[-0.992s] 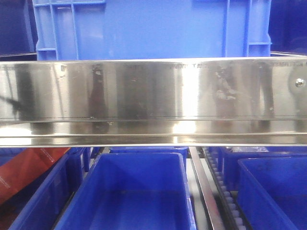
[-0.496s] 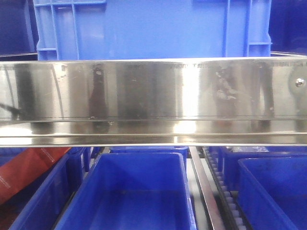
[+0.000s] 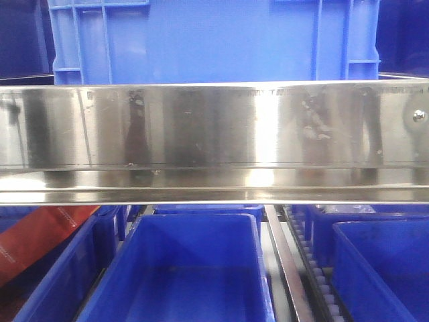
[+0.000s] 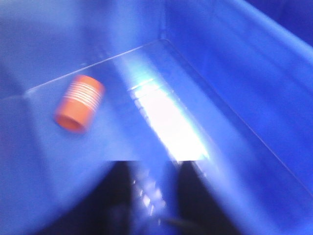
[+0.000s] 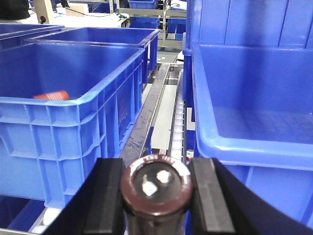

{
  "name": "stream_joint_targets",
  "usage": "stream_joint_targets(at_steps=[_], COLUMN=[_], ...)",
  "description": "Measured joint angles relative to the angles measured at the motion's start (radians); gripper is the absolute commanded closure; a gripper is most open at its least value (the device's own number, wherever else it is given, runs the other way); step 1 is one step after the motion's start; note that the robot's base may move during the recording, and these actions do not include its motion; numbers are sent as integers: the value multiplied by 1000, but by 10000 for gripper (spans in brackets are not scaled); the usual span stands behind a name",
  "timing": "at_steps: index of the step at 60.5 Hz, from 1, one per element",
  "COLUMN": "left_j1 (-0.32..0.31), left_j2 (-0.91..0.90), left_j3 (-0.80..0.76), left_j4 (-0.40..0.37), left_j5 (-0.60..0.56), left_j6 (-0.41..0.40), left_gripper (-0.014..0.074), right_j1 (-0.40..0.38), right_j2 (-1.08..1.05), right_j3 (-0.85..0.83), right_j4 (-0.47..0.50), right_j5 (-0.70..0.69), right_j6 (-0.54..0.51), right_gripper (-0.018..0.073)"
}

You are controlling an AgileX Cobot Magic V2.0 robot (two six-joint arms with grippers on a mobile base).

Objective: Place cylindrical capacitor in blue bin on shelf
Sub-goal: 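Lower the left gripper into a blue bin and release the orange cylinder, then lower the right gripper into the blue bin and release the capacitor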

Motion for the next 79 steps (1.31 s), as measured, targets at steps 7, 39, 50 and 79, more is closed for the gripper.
stream_joint_targets(at_steps=[7,39,50,79], left_j1=[0,0,0,0], left_j2=[-82,-715,-986,-1423], left_j3=[67,839,1072,1407], left_j4=[17,69,69,79], left_j5=[5,-333,-416,-406], left_j6=[0,-47,-75,-132], left_gripper=[707,707,707,707], right_j1=[0,0,0,184], right_j2=[0,0,48,474], right_j3=[0,0,0,-382], right_j4=[0,0,0,7], right_j5=[-18,-32,-40,-46], right_j6=[0,0,-13,-127], right_gripper=[721,721,721,721])
